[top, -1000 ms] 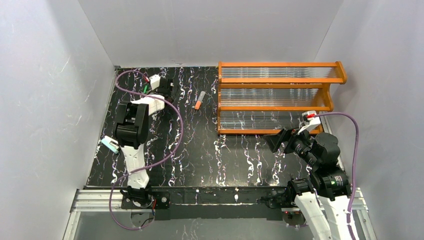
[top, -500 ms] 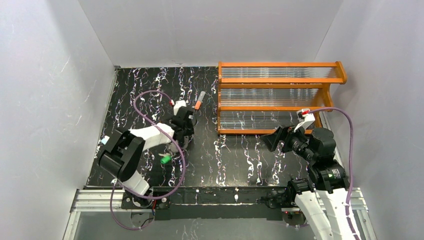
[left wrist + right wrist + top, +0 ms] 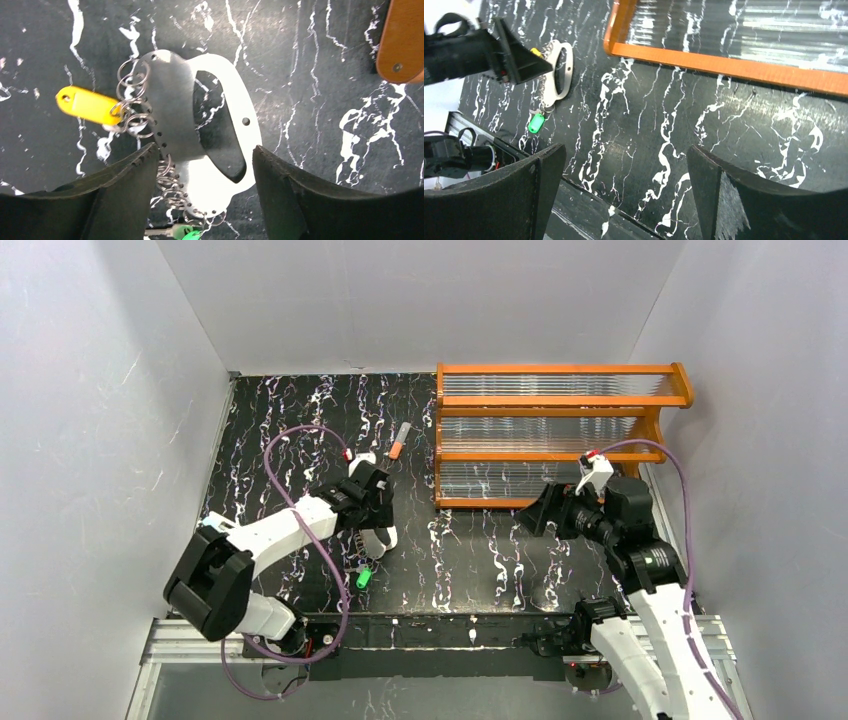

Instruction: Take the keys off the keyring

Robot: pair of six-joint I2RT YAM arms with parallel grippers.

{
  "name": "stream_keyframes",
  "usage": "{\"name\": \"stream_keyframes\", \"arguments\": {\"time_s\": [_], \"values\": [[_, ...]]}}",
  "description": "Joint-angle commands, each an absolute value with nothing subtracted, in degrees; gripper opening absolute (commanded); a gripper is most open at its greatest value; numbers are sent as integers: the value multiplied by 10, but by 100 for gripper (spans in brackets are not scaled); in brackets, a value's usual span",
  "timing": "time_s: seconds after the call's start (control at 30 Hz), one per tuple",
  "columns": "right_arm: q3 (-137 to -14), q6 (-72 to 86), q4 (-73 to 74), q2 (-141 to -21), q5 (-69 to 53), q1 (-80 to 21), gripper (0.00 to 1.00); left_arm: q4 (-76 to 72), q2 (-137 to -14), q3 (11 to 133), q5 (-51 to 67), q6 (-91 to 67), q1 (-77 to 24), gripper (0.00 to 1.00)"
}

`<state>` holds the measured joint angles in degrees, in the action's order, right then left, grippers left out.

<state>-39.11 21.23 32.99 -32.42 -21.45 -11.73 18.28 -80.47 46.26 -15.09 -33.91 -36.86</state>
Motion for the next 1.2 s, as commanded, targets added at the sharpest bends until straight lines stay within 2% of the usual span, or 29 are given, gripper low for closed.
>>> {"name": "stream_keyframes", "arguments": {"time_s": [0.0, 0.2, 0.37, 0.73, 1.0, 1.17], "values": [[-420, 235, 349, -383, -176, -119, 99, 256, -763, 436, -185, -342, -367, 69], [-408, 270, 357, -473, -158, -119, 99, 265, -681, 416, -204, -331, -367, 80], [-388, 320, 328, -519, -103, -119, 99, 258, -662, 406, -211, -307, -366, 84], [-285, 381, 105, -613, -4, -119, 99, 227, -659, 400, -174, -293, -366, 91], [-322, 355, -28, -760, 35, -119, 99, 205, -682, 390, -140, -304, -366, 92], [-391, 321, -82, -865, 50, -117, 99, 195, -689, 389, -127, -305, -362, 93]]}}
